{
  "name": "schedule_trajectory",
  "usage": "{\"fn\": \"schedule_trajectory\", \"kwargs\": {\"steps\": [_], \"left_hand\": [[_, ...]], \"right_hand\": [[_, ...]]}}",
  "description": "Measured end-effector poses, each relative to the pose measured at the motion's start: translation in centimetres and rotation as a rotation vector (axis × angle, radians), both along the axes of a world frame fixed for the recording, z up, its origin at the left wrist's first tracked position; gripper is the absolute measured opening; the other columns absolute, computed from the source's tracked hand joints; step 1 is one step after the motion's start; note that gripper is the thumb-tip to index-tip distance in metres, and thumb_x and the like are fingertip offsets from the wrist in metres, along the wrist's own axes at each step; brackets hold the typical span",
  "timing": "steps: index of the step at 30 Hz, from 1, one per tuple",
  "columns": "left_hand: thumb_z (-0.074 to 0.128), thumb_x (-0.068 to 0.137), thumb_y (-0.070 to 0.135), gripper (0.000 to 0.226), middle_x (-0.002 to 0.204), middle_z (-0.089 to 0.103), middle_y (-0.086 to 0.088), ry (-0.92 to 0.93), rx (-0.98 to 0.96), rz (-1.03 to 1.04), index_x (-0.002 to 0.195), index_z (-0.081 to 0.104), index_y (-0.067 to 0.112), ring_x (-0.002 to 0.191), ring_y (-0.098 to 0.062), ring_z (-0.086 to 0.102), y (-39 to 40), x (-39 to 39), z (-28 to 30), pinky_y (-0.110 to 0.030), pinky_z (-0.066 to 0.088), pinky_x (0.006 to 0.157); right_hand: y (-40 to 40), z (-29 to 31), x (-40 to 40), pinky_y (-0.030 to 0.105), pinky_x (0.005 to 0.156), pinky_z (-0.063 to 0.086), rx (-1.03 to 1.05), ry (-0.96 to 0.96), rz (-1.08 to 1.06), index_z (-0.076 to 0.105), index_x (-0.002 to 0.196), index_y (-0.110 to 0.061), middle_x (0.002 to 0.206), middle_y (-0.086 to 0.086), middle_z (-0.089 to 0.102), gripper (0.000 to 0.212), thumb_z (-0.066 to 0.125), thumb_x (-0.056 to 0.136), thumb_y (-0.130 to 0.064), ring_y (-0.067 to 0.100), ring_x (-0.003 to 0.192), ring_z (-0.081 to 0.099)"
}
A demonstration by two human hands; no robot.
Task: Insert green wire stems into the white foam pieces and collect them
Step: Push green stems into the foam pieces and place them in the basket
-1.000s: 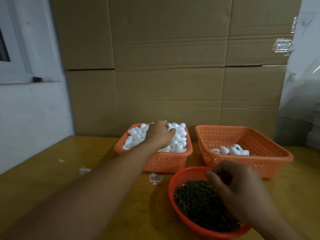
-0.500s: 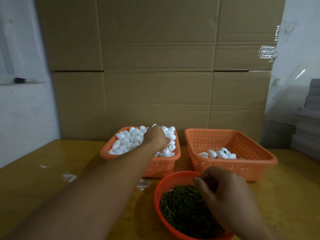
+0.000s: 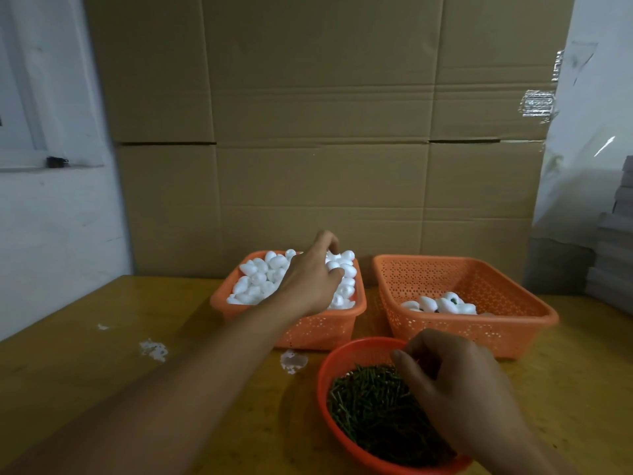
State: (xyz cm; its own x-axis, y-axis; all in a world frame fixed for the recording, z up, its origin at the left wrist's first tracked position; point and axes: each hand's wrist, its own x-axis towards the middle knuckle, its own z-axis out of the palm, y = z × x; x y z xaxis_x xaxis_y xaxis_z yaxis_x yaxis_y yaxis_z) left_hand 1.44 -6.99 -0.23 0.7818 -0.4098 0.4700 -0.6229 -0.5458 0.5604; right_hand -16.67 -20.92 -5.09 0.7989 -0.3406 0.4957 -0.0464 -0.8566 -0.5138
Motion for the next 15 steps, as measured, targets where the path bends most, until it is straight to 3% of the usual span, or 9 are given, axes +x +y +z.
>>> {"fn": "schedule_trajectory", "kwargs": {"steps": [2, 3, 5, 7, 9, 12, 15], "left_hand": [[0.055, 0.097, 0.018, 0.013, 0.064, 0.057, 0.016, -0.019, -0.068, -0.098, 0.097, 0.049, 0.03, 0.065, -0.001, 0.056, 0.7, -1.2, -0.3, -0.024, 0.041, 0.069], [0.056, 0.098, 0.017, 0.012, 0.062, 0.059, 0.016, 0.0, -0.107, -0.161, 0.095, 0.052, 0.028, 0.06, 0.002, 0.053, 1.0, -1.8, -0.4, -0.022, 0.037, 0.072], [0.06, 0.098, 0.02, 0.01, 0.068, 0.067, 0.006, 0.087, -0.178, -0.297, 0.095, 0.058, 0.029, 0.059, 0.0, 0.053, 1.6, -3.1, -0.6, -0.032, 0.044, 0.076], [0.066, 0.097, 0.024, 0.011, 0.077, 0.07, -0.005, 0.18, -0.214, -0.389, 0.096, 0.064, 0.035, 0.067, -0.013, 0.058, 2.3, -4.3, -0.8, -0.049, 0.051, 0.074], [0.074, 0.091, 0.022, 0.02, 0.082, 0.068, -0.008, 0.277, -0.234, -0.486, 0.101, 0.067, 0.037, 0.073, -0.018, 0.059, 3.2, -5.4, -1.5, -0.041, 0.052, 0.069], [0.076, 0.085, 0.004, 0.038, 0.09, 0.068, -0.002, 0.329, -0.243, -0.587, 0.109, 0.068, 0.031, 0.083, -0.017, 0.065, 4.1, -6.8, -2.5, -0.028, 0.055, 0.077], [0.074, 0.087, 0.001, 0.04, 0.103, 0.069, -0.01, 0.317, -0.238, -0.593, 0.113, 0.069, 0.031, 0.102, -0.027, 0.067, 4.3, -7.8, -3.4, -0.04, 0.056, 0.092]], "right_hand": [[0.0, 0.0, 0.0, 0.032, 0.053, 0.05, 0.008, 0.001, -0.005, 0.064, 0.069, -0.033, 0.054, -0.015, 0.06, 0.021, 0.07, 0.083, -0.048, 0.003, 0.053, 0.058], [0.0, 0.1, 0.0, 0.033, 0.054, 0.05, 0.008, 0.009, -0.006, 0.064, 0.071, -0.033, 0.055, -0.015, 0.061, 0.021, 0.069, 0.084, -0.049, 0.003, 0.054, 0.058], [0.0, 0.1, -0.1, 0.034, 0.055, 0.052, 0.002, 0.03, -0.005, 0.065, 0.073, -0.033, 0.057, -0.013, 0.062, 0.021, 0.068, 0.085, -0.05, 0.004, 0.056, 0.059], [-0.1, 0.2, 0.0, 0.032, 0.054, 0.051, -0.004, 0.032, -0.008, 0.064, 0.072, -0.034, 0.057, -0.013, 0.062, 0.021, 0.069, 0.086, -0.049, 0.004, 0.055, 0.058], [-0.1, 0.3, -0.1, 0.033, 0.054, 0.052, -0.005, 0.033, -0.009, 0.064, 0.071, -0.035, 0.058, -0.014, 0.062, 0.02, 0.068, 0.086, -0.048, 0.003, 0.056, 0.059], [0.0, 0.3, -0.1, 0.039, 0.059, 0.055, -0.002, 0.022, -0.016, 0.064, 0.071, -0.034, 0.06, -0.014, 0.063, 0.02, 0.067, 0.085, -0.048, 0.004, 0.058, 0.061], [-0.1, 0.3, -0.1, 0.039, 0.06, 0.056, -0.009, 0.033, -0.001, 0.064, 0.072, -0.034, 0.061, -0.013, 0.064, 0.02, 0.067, 0.085, -0.048, 0.005, 0.059, 0.061]]}}
